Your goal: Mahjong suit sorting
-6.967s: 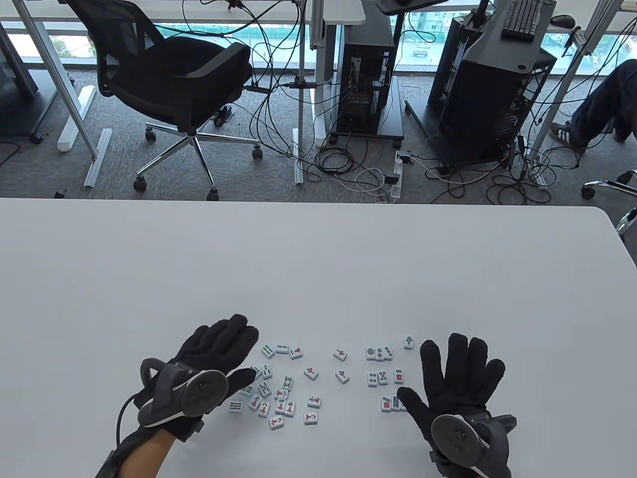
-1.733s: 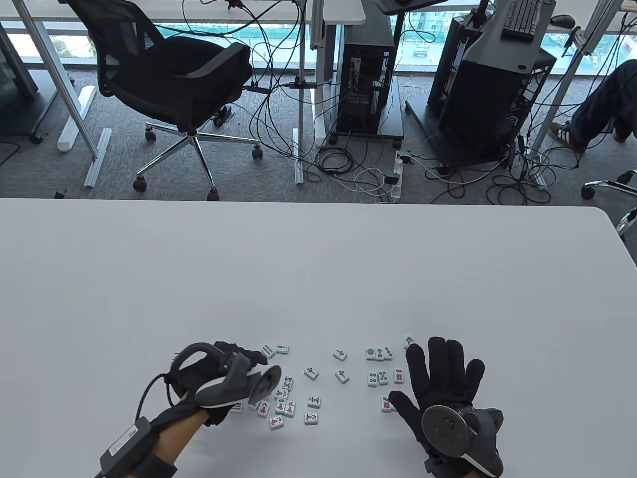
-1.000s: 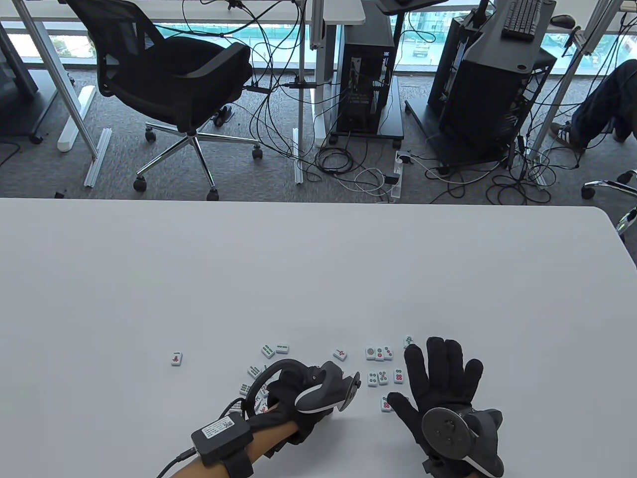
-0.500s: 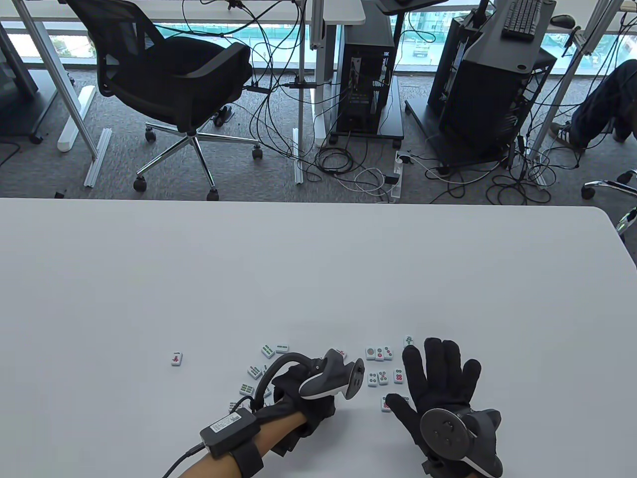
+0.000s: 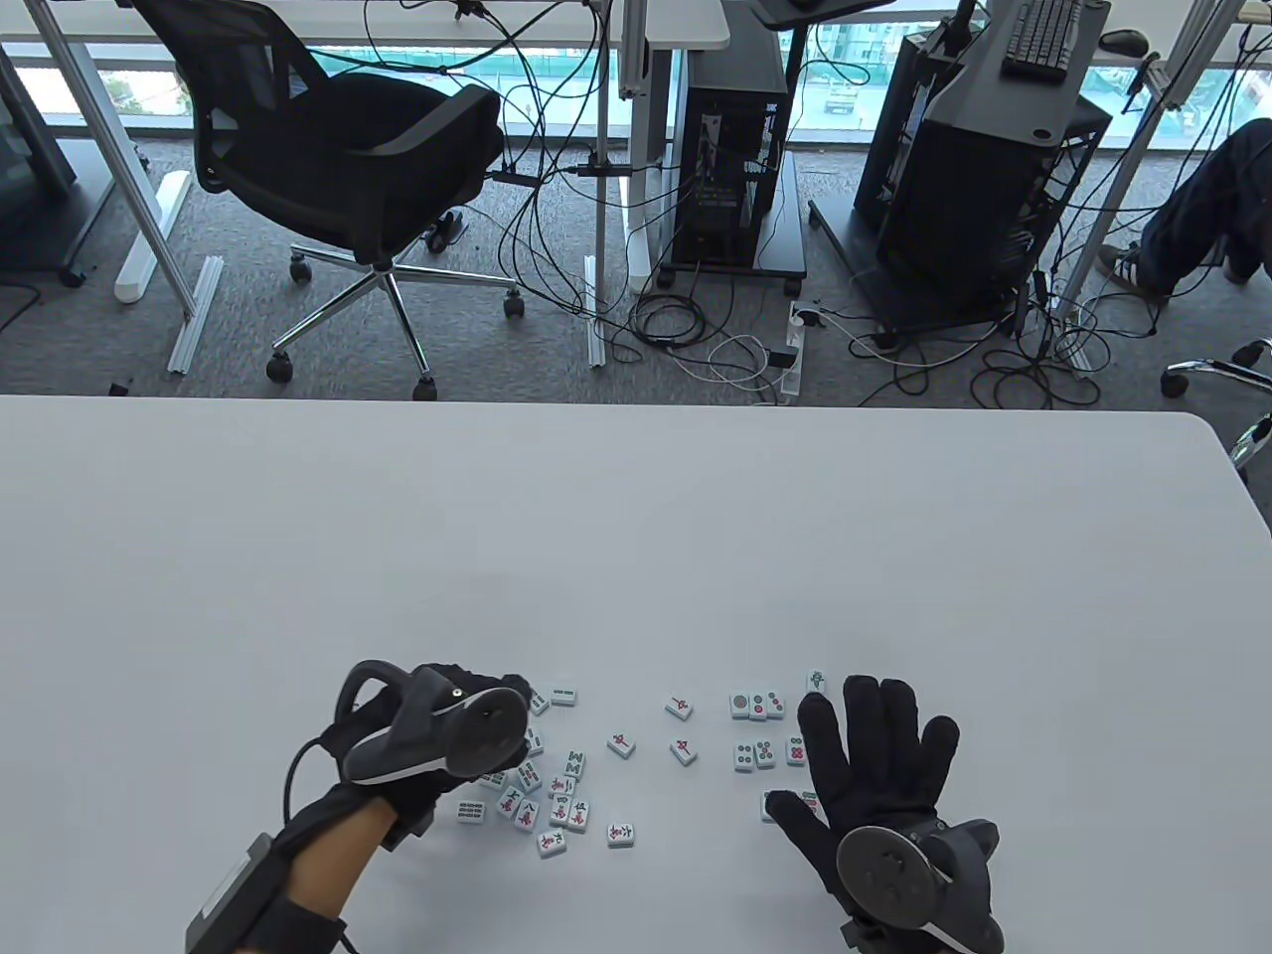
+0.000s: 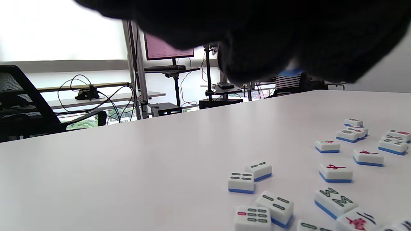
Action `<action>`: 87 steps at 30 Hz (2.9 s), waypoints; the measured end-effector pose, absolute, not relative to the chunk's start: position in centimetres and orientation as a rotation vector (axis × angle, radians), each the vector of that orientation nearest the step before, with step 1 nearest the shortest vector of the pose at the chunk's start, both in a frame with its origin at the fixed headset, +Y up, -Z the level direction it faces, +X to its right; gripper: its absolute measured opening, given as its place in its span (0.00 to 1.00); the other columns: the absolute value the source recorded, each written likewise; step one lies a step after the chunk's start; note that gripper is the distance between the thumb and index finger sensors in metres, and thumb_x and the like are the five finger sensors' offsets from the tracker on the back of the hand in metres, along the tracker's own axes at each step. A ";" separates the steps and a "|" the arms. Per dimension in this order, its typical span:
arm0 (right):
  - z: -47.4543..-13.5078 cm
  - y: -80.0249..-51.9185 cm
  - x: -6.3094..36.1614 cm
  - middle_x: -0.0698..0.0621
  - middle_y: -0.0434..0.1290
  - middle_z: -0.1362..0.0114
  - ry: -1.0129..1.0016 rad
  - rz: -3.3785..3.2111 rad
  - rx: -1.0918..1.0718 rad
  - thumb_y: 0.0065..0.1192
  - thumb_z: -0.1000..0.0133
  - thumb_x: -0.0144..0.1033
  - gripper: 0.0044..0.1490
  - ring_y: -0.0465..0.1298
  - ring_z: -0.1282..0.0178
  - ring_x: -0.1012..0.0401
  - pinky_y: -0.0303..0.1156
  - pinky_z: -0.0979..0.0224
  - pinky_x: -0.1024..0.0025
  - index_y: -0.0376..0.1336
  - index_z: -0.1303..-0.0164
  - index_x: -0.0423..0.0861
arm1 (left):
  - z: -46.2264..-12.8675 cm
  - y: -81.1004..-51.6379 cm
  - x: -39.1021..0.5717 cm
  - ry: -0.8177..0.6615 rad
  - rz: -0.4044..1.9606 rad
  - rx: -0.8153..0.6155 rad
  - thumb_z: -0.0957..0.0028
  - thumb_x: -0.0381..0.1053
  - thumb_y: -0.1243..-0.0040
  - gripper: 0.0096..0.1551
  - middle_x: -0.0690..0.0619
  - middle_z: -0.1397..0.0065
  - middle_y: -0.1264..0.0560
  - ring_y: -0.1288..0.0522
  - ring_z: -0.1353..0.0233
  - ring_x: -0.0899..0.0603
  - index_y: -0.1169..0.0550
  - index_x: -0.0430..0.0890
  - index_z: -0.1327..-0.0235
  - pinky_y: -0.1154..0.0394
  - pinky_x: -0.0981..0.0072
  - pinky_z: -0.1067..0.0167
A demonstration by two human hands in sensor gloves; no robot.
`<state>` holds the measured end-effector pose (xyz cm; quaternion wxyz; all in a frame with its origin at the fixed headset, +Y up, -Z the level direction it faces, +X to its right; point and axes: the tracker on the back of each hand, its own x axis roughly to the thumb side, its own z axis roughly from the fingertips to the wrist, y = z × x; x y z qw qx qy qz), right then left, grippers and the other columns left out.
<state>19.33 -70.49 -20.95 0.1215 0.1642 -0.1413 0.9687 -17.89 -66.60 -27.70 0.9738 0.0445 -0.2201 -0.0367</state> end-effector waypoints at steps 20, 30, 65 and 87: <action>-20.8 -70.7 18.9 0.42 0.26 0.15 -0.437 2.860 0.502 0.42 0.45 0.64 0.52 0.25 0.19 0.40 0.27 0.26 0.26 0.28 0.20 0.56 | -27.7 -67.5 -25.8 -0.257 -0.093 0.089 0.71 0.67 0.27 0.37 0.69 0.66 0.16 0.18 0.74 0.57 0.18 0.51 0.49 0.19 0.66 0.65; -21.1 -71.1 18.9 0.42 0.26 0.15 -0.398 2.876 0.493 0.42 0.45 0.64 0.52 0.26 0.18 0.40 0.27 0.26 0.26 0.28 0.20 0.56 | -30.9 -71.2 -22.3 -0.269 -0.305 -0.057 0.71 0.66 0.27 0.36 0.69 0.68 0.16 0.19 0.76 0.57 0.18 0.52 0.49 0.20 0.66 0.66; -21.1 -70.9 18.9 0.42 0.27 0.15 -0.371 2.870 0.497 0.42 0.45 0.64 0.52 0.27 0.18 0.40 0.28 0.25 0.26 0.28 0.20 0.56 | -25.5 -70.2 -14.4 -0.613 -0.295 0.033 0.65 0.68 0.33 0.31 0.70 0.70 0.16 0.19 0.77 0.58 0.17 0.56 0.50 0.20 0.66 0.67; -21.2 -71.0 18.9 0.42 0.27 0.15 -0.373 2.836 0.502 0.42 0.45 0.64 0.52 0.26 0.18 0.40 0.28 0.25 0.26 0.28 0.20 0.56 | -24.4 -75.3 -2.4 -0.634 -0.383 -0.063 0.58 0.71 0.42 0.30 0.67 0.79 0.16 0.22 0.84 0.55 0.12 0.47 0.69 0.22 0.64 0.75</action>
